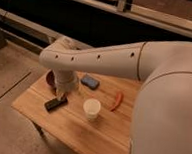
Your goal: Pick up the ceramic cup
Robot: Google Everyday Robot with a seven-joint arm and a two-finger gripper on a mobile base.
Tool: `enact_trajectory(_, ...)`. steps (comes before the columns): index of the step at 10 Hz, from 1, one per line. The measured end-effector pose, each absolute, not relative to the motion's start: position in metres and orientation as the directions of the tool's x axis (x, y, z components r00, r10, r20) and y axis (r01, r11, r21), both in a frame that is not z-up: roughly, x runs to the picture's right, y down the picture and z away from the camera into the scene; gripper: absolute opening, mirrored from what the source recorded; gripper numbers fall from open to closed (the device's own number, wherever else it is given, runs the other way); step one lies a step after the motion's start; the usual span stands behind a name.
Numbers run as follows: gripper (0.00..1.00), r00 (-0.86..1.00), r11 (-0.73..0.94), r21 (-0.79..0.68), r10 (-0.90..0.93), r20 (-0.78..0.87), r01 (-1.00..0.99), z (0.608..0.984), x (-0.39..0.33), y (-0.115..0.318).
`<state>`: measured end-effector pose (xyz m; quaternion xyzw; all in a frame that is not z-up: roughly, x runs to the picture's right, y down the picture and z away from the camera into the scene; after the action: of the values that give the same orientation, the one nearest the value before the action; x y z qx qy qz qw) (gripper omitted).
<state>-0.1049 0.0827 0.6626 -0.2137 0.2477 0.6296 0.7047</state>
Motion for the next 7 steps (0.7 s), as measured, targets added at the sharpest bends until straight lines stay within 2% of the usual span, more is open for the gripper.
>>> enact_trajectory(7, 0.65, 0.009, 0.077, 0.079, 0.773, -0.635, -0.994, 0.637, -0.096, 0.098)
